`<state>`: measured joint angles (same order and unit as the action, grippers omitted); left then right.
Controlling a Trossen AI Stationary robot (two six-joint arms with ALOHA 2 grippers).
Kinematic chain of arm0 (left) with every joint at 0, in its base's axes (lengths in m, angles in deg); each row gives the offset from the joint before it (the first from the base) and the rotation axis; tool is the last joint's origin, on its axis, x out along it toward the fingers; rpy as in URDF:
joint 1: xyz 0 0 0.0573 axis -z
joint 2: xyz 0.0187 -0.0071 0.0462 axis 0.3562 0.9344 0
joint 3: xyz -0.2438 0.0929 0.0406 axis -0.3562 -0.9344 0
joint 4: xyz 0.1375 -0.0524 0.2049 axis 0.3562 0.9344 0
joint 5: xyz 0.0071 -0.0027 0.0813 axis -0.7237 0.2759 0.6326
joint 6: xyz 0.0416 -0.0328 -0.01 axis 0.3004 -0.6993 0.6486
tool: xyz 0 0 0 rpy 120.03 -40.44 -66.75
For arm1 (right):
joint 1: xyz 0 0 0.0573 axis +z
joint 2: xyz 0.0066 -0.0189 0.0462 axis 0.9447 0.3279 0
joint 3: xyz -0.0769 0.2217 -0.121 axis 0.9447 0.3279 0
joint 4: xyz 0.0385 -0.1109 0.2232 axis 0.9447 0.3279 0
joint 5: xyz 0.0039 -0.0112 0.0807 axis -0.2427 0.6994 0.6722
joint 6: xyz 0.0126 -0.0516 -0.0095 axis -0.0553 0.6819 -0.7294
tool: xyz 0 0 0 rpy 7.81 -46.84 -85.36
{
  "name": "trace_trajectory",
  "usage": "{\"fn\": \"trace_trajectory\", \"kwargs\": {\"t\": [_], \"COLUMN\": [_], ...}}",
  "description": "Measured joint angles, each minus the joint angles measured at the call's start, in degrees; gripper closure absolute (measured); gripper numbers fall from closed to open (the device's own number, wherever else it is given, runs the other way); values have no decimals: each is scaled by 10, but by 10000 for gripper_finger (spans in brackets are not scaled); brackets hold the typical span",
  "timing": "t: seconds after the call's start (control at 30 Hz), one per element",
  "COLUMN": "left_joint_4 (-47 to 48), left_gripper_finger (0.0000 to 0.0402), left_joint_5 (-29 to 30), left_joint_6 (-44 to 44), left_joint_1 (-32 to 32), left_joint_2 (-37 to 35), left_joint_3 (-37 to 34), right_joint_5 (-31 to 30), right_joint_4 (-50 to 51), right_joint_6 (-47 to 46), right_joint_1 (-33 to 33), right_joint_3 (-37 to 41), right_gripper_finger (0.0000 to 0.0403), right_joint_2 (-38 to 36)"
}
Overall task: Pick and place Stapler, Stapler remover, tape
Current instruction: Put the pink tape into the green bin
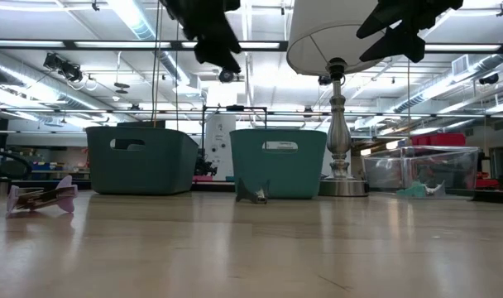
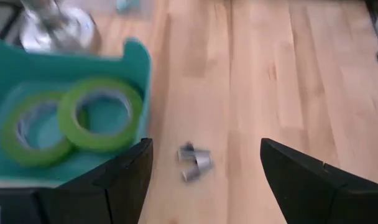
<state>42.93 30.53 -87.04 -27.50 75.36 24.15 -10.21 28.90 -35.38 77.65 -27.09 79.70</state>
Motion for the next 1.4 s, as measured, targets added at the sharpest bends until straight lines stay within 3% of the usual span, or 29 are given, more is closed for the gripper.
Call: {"fn": "trace_trajectory", "kwargs": {"t": [0.37,0.63,0.97,1.13,1.4], "left_joint_4": [183,282,321,344,374], "left_gripper_finger": [102,114,149,152,152], "left_joint_5": [-86,-86,-81,-75,-25], "left_joint_6": [70,92,90,92,177], "left_joint_1": [85,152,225,261,325], "left_joint_2": [-5,-5,-4,-4,-2], "left_joint_3": [0,0,0,0,0], "right_joint_5": [-5,-5,-4,24,47], "right_joint_4": [0,0,0,-2,-36], "right_joint_6": [-12,-15,-16,-16,-45], "right_joint_1": [0,0,0,0,0], "right_joint_3": [0,0,0,0,0], "right_gripper_finger": [163,163,163,163,163], "right_joint_2": [0,0,23,53,70]}}
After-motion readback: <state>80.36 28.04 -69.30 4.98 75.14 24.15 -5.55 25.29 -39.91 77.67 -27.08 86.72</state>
